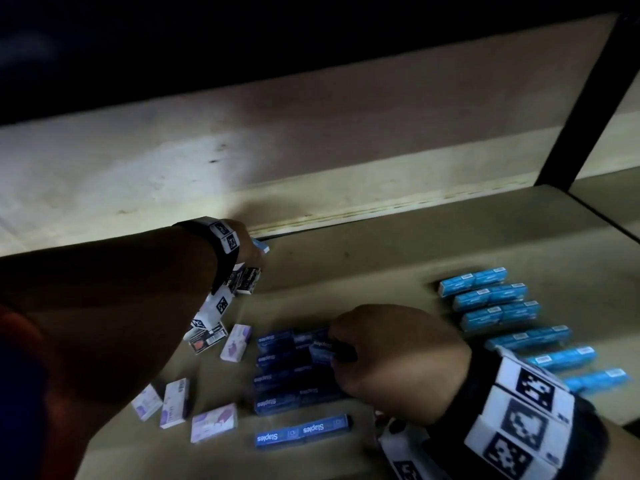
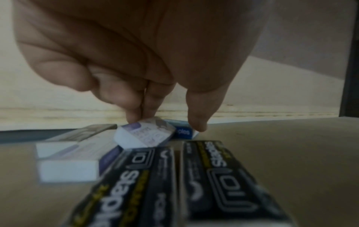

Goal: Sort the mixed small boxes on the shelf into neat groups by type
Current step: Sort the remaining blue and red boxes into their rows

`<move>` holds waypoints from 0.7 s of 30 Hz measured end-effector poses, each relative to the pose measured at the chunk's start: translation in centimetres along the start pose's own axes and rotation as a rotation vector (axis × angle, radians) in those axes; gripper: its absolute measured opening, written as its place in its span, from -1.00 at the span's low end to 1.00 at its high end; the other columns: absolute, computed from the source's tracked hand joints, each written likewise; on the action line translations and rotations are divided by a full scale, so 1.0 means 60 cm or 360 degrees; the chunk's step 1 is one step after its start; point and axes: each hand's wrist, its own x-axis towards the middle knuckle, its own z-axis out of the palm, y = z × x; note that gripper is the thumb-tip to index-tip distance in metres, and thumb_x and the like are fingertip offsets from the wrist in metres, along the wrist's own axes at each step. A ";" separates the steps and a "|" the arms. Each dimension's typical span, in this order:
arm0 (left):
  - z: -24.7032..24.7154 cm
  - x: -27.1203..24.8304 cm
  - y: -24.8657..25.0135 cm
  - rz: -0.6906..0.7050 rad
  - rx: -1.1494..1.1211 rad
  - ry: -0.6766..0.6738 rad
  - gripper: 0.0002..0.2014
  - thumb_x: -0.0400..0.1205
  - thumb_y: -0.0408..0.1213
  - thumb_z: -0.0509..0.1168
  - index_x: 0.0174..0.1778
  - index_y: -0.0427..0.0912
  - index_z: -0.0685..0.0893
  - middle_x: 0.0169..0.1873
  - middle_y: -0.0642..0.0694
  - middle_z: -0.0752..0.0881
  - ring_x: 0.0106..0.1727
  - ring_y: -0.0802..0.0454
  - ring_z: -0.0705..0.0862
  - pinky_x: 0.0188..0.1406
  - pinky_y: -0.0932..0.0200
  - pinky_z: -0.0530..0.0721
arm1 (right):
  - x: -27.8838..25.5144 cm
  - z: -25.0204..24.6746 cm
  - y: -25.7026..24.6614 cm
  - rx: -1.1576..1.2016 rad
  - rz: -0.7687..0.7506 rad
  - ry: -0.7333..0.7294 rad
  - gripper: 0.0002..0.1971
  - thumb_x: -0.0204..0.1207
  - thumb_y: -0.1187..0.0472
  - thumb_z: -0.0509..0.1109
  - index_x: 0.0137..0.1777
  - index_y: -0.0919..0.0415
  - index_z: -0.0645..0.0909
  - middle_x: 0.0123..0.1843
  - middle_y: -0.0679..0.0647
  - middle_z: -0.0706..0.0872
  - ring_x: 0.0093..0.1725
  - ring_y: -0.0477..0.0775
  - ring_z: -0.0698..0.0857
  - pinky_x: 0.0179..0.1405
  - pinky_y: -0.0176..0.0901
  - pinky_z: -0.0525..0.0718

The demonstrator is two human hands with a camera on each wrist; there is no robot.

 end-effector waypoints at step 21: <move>-0.028 -0.068 -0.010 0.0219 -0.0280 0.0348 -0.65 0.48 -0.03 0.45 0.06 -0.12 0.58 -0.14 -0.08 0.62 -0.15 -0.12 0.66 -0.29 0.16 0.52 | 0.004 -0.014 0.013 0.0101 -0.0003 0.0018 -0.59 0.39 -0.21 0.23 0.17 -0.09 0.61 0.01 -0.04 0.74 -0.04 -0.06 0.70 -0.16 -0.13 0.63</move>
